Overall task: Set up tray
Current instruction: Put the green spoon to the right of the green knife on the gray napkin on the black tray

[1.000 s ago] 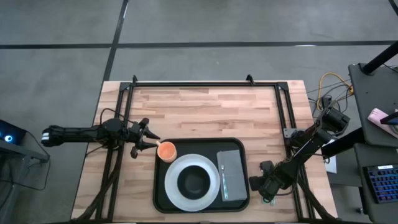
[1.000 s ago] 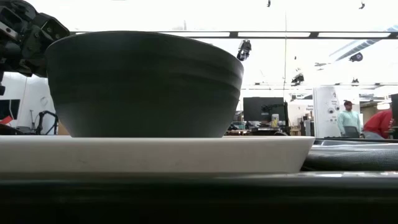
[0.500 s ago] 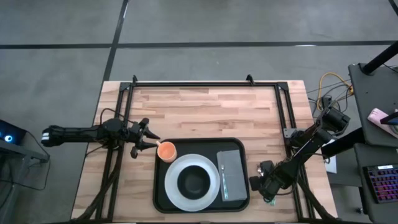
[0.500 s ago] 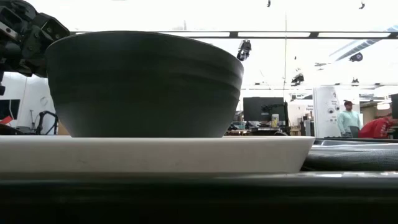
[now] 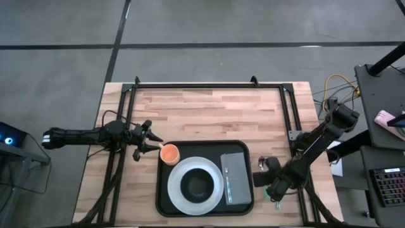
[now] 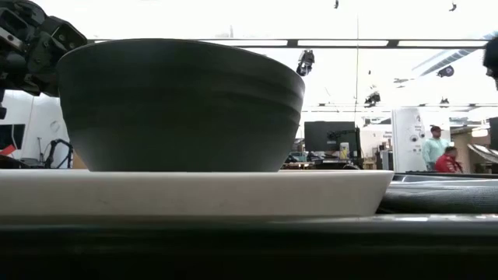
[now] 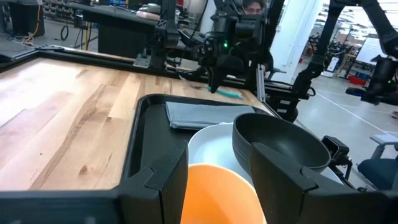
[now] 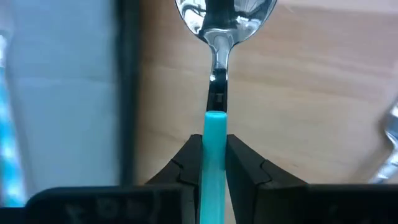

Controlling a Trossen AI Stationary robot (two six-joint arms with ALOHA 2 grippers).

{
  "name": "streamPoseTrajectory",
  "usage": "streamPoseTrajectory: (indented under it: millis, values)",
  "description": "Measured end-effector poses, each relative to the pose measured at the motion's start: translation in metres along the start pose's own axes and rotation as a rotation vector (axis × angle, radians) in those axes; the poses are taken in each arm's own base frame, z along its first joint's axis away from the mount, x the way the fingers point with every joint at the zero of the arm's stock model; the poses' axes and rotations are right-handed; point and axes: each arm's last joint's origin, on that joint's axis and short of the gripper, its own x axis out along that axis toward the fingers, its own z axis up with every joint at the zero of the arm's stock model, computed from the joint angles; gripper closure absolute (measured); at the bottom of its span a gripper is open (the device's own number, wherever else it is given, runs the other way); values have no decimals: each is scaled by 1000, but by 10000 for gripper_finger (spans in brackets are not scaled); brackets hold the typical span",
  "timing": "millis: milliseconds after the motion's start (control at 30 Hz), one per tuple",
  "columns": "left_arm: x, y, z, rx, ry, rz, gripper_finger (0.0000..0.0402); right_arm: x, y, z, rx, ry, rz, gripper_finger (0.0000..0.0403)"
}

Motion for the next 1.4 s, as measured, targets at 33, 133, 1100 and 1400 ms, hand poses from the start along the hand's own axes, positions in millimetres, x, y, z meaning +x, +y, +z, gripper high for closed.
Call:
streamPoseTrajectory:
  millis: [33,133,1100,1400]
  values:
    - [0,0,0,0,0,0,251,-2,1,1,3,-8,22,368]
    - [0,0,0,0,0,0,251,-9,2,3,3,-14,73,368]
    - [0,0,0,0,0,0,251,-8,27,-1,-32,-72,344,368]
    - [0,0,0,0,0,0,251,-6,35,1,-17,-63,376,368]
